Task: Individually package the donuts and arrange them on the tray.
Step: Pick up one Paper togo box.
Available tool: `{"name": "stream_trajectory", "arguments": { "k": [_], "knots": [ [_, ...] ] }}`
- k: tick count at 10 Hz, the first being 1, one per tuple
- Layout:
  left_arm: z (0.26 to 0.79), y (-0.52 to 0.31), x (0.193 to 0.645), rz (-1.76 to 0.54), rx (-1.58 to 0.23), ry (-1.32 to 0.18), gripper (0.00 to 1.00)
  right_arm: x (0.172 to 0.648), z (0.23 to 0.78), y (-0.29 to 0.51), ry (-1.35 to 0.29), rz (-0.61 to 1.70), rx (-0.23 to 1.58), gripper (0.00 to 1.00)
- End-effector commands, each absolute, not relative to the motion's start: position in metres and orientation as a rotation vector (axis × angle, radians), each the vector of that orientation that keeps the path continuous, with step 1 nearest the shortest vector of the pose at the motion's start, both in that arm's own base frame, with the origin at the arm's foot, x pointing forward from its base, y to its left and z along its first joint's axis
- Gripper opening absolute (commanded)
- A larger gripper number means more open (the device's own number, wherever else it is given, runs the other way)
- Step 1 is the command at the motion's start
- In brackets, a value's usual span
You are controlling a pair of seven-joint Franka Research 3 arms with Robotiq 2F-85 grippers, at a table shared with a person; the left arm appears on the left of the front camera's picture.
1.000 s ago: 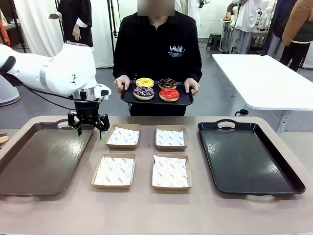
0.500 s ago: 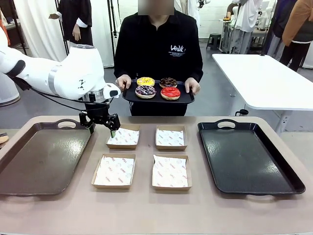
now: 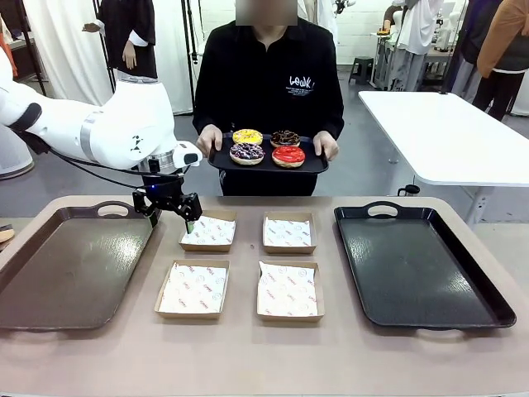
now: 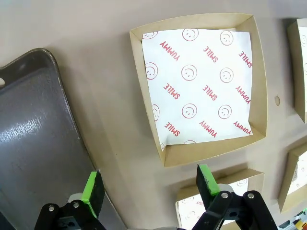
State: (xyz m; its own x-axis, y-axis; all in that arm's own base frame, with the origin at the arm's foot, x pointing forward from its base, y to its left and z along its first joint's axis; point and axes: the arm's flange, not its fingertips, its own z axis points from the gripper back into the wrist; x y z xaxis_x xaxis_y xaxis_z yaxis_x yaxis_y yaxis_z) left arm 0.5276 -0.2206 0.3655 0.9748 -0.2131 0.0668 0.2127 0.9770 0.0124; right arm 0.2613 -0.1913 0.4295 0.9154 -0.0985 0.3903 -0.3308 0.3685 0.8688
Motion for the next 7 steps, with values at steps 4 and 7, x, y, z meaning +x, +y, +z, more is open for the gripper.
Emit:
{"name": "stream_trajectory", "arguments": {
  "k": [4, 7],
  "knots": [
    [0.3683, -0.2228, 0.5274, -0.203, 0.012, -0.060, 1.00, 0.2619, 0.4296, -0.1917, -0.436, 0.164, 1.213, 1.00],
    [0.3635, -0.2244, 0.5354, -0.195, 0.017, -0.087, 1.00, 0.2619, 0.4296, -0.1917, -0.436, 0.164, 1.213, 1.00]
  ]
}}
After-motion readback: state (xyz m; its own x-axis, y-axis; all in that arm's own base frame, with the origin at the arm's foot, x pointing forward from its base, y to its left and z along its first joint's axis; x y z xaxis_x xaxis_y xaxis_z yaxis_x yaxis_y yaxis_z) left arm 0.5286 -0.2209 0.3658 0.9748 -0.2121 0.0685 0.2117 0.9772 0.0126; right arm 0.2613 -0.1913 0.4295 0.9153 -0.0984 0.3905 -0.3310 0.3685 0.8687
